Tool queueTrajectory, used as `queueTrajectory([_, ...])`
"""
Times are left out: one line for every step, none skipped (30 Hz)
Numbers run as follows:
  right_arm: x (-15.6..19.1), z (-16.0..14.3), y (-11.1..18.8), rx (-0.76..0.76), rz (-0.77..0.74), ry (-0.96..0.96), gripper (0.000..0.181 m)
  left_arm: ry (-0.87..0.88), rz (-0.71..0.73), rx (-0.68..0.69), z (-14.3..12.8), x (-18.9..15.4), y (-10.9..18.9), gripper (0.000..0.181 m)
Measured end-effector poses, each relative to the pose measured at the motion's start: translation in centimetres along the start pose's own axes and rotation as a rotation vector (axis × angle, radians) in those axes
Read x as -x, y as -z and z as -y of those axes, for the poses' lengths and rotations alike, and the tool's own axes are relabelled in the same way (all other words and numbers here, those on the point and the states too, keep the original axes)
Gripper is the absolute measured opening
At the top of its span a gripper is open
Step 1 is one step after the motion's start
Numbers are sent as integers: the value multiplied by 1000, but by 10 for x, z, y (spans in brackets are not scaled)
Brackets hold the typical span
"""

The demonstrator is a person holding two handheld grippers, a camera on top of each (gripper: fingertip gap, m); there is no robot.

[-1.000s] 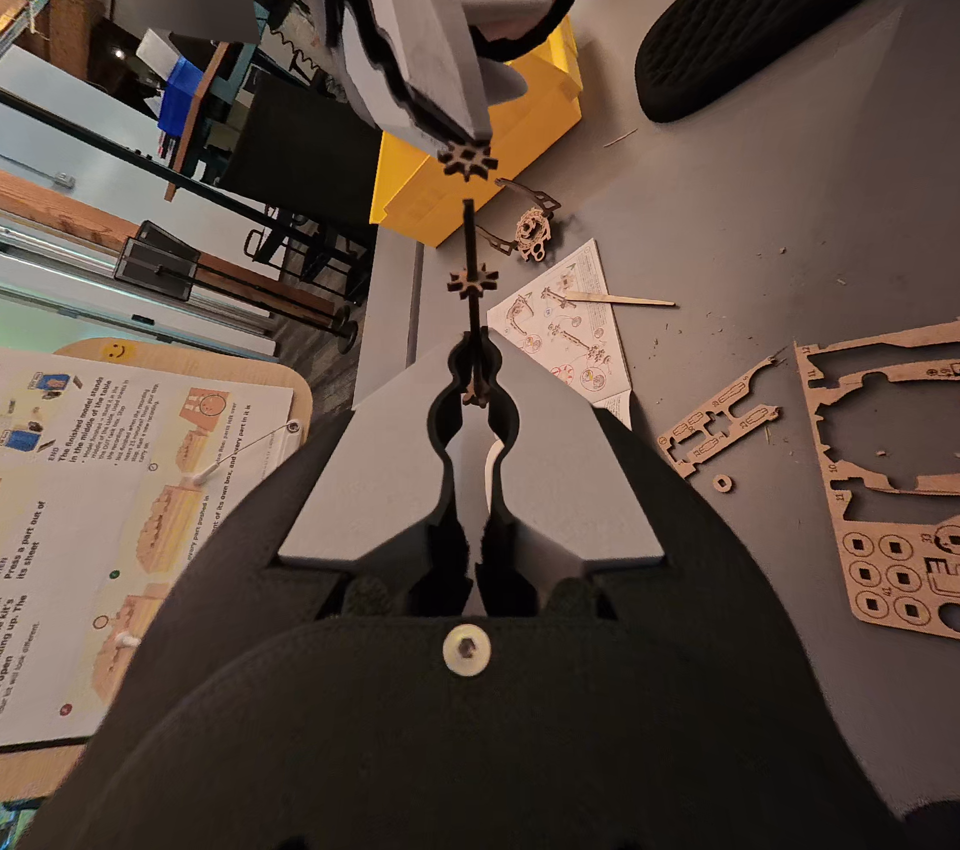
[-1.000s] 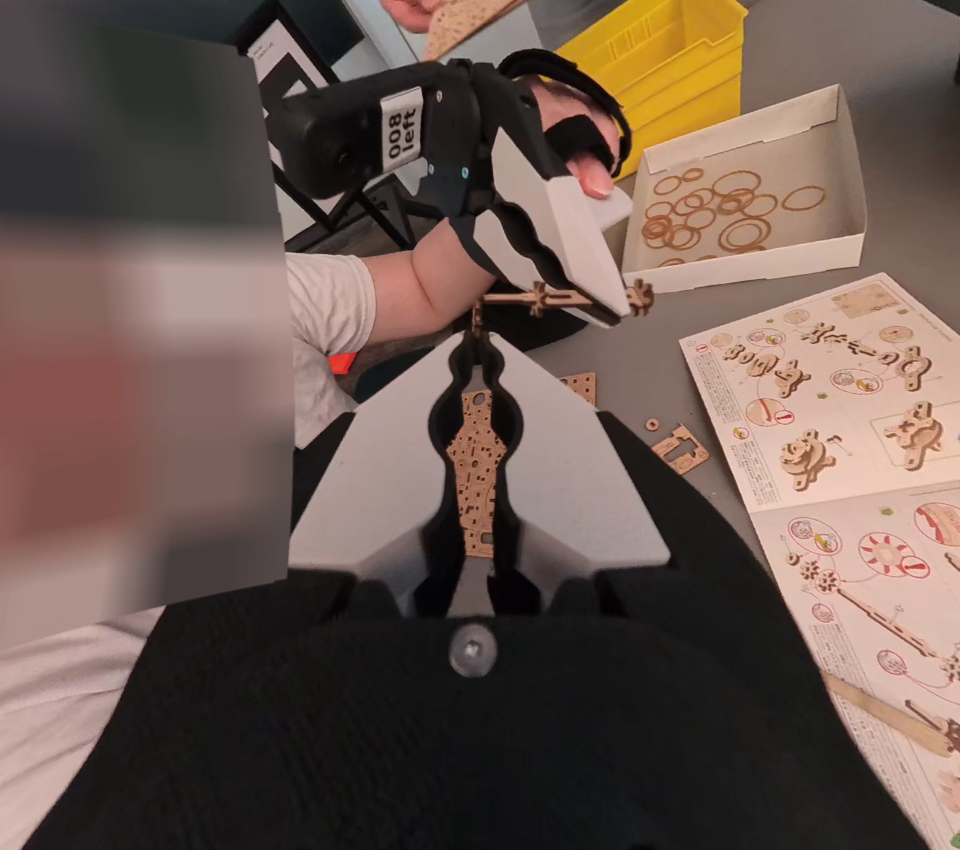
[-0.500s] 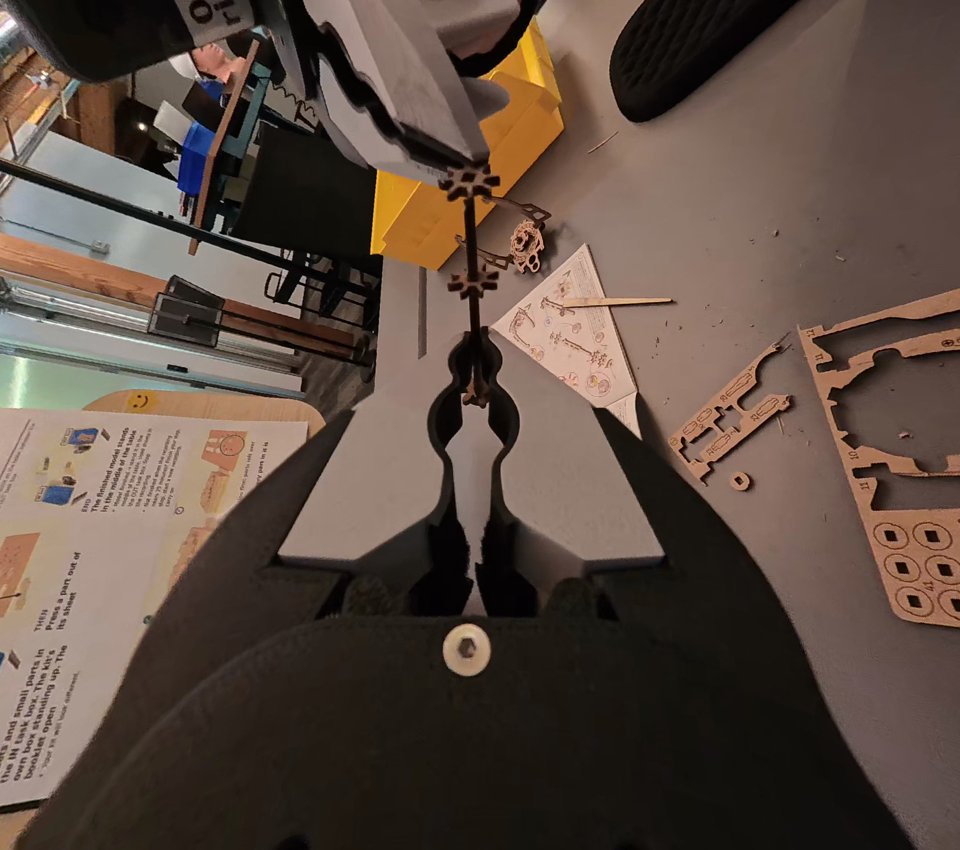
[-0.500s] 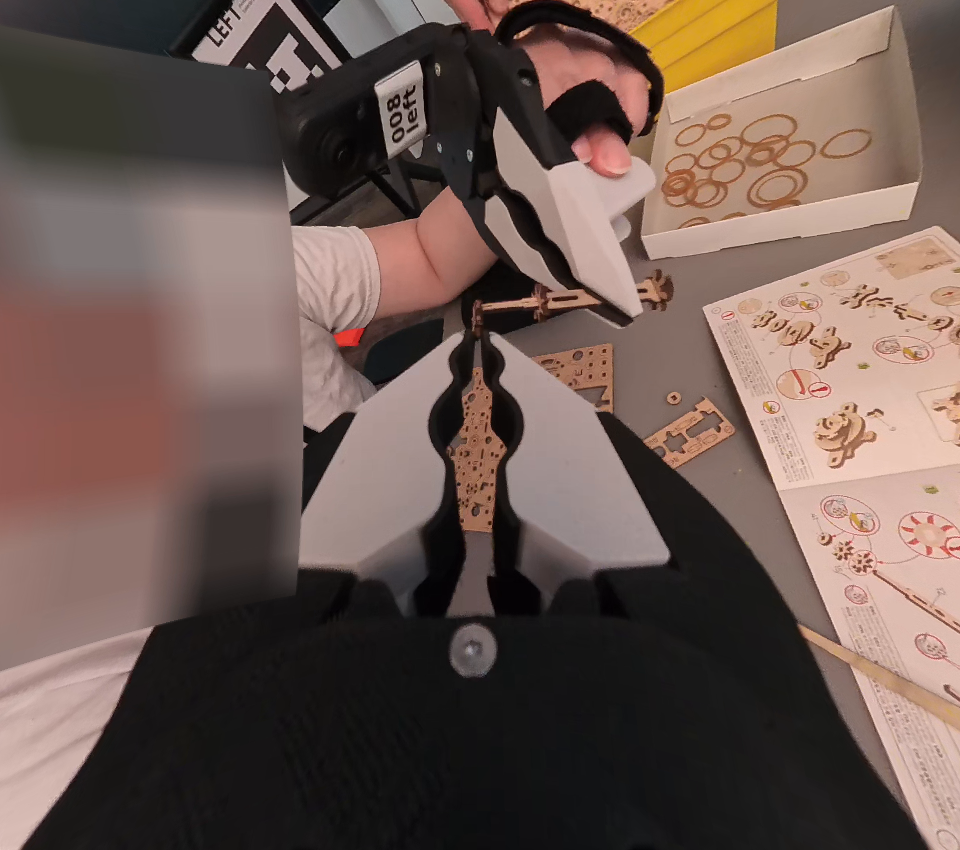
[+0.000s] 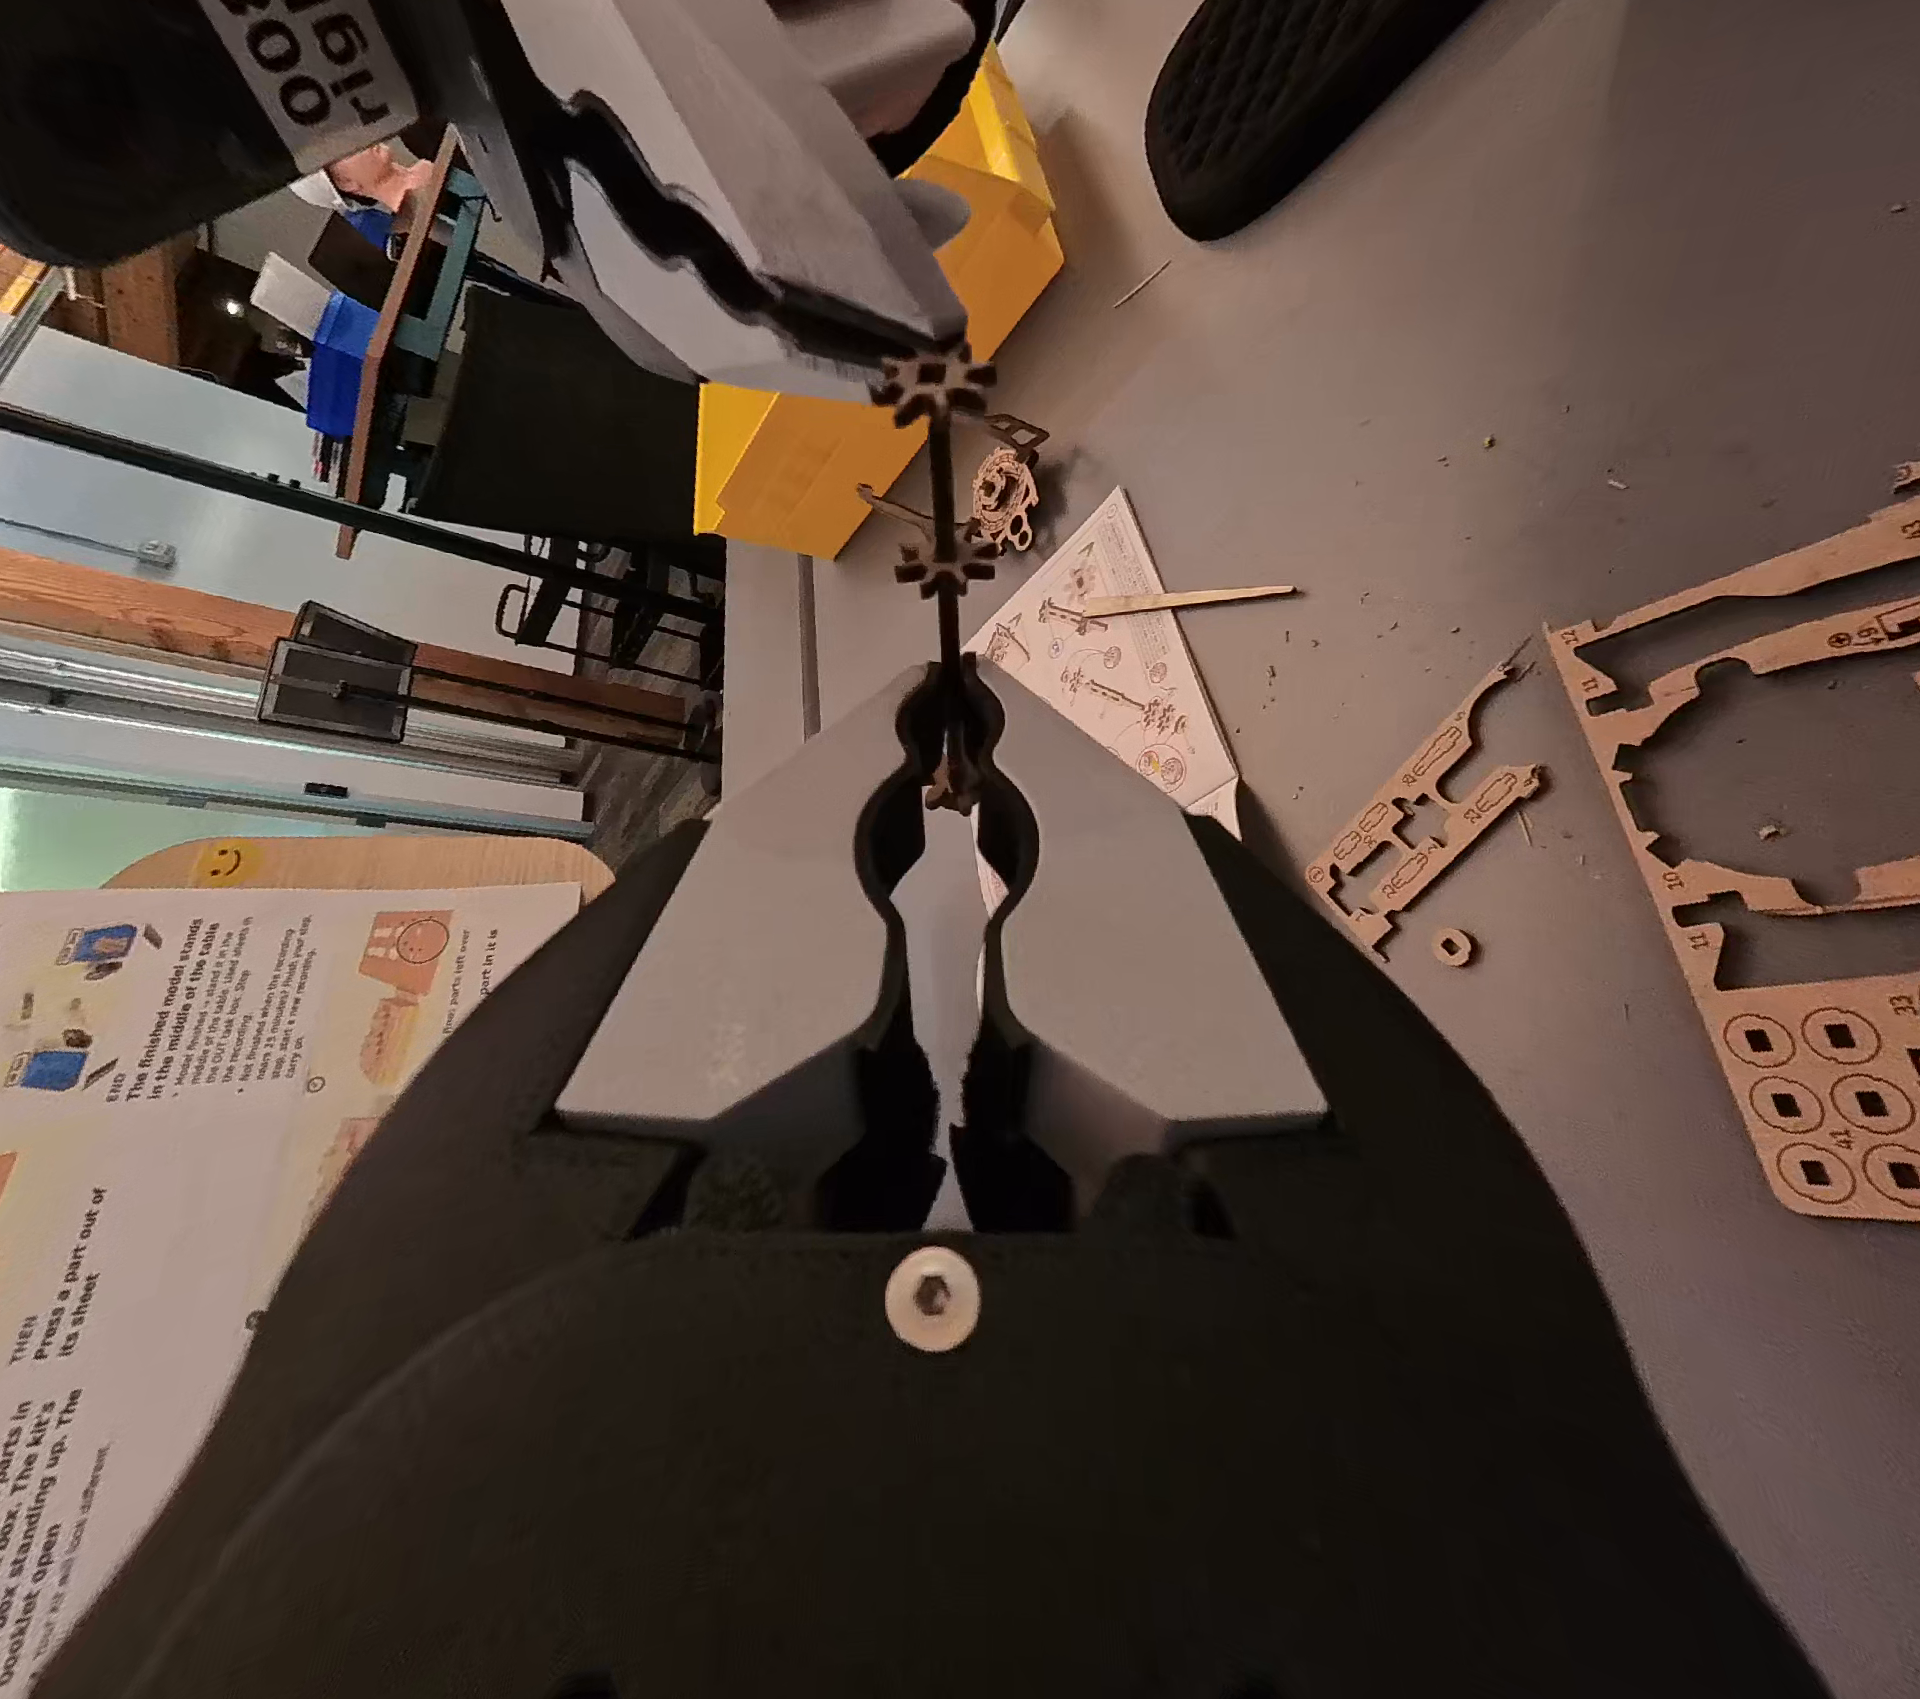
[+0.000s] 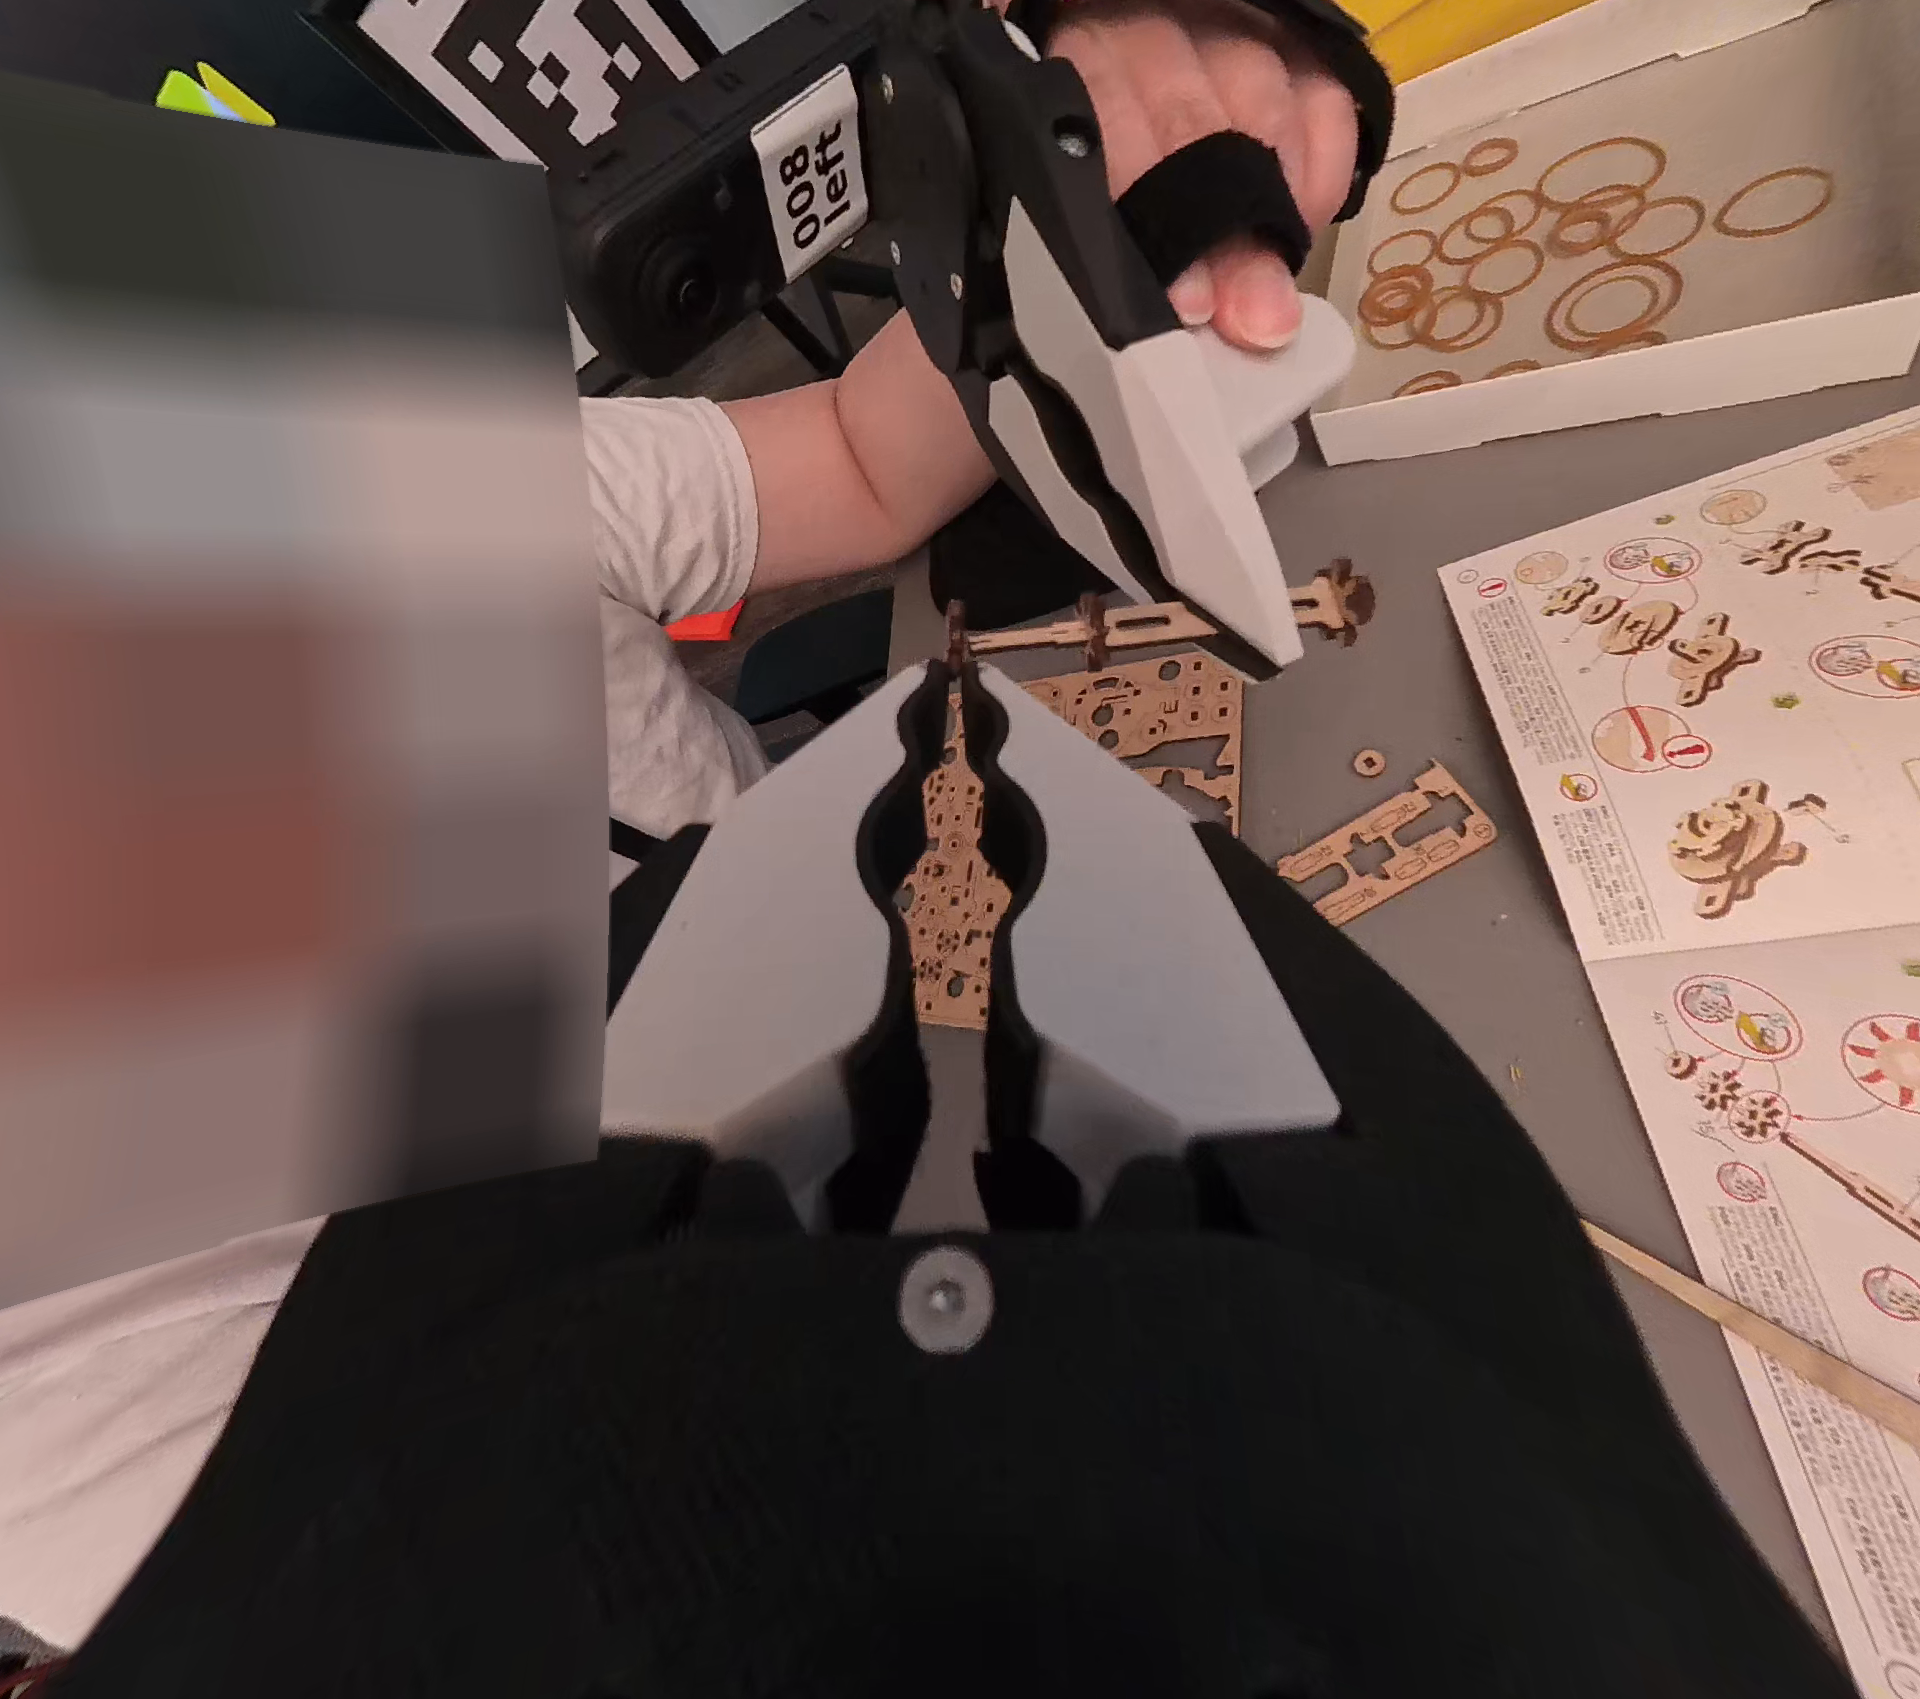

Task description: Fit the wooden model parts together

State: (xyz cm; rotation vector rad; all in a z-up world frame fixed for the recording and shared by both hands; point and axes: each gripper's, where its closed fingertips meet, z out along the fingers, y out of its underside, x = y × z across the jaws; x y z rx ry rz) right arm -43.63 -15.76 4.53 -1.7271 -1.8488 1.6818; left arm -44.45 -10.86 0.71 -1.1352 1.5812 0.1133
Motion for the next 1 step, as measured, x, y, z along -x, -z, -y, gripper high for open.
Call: queueTrajectory([0, -1, 0, 3, 2, 2, 1, 0, -1, -3, 0, 0, 0, 0])
